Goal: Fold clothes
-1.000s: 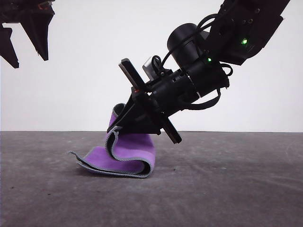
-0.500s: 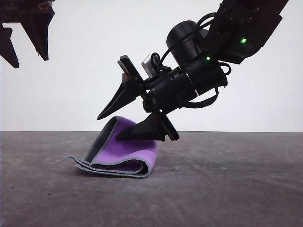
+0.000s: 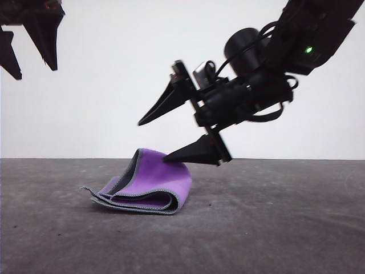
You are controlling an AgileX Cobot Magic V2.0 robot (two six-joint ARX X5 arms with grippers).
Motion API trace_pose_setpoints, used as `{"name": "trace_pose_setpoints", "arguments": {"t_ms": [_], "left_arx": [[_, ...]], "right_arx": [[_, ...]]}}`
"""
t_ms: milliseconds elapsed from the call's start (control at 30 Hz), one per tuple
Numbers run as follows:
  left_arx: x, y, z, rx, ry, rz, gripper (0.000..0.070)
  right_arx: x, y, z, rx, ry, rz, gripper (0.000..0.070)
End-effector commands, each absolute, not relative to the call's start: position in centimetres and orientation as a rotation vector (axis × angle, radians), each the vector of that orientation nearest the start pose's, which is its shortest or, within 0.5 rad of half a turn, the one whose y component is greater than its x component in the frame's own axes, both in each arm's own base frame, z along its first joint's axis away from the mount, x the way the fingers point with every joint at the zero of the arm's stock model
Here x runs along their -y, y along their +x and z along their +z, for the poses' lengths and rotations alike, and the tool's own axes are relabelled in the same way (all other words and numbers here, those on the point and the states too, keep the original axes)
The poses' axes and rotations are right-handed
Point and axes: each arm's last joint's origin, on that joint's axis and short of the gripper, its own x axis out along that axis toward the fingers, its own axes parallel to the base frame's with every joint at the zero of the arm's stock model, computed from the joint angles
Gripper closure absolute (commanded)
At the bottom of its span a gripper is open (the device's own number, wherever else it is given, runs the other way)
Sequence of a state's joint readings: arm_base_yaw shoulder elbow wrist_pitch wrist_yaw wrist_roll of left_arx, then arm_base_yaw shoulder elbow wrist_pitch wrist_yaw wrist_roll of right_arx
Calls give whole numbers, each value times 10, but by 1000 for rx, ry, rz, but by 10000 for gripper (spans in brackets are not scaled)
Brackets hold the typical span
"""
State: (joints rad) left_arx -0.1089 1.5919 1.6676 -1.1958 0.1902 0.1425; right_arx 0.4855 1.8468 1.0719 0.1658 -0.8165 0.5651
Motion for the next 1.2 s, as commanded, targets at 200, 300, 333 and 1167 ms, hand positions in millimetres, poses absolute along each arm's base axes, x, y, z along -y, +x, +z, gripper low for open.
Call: {"name": "trace_pose_setpoints", "arguments": {"t_ms": [200, 300, 333, 1167], "left_arx": [[35, 283, 387, -996, 94, -351, 218], [35, 276, 393, -976, 96, -352, 218], [34, 273, 395, -968, 97, -352, 218], [21, 176, 319, -807, 53, -321, 218]], "right_arx": [[-169, 315, 225, -845, 338, 974, 188], [-159, 304, 237, -836, 222, 895, 188], [-156, 300, 241, -835, 185, 861, 188], [-84, 189, 295, -596, -100, 394, 188]]}}
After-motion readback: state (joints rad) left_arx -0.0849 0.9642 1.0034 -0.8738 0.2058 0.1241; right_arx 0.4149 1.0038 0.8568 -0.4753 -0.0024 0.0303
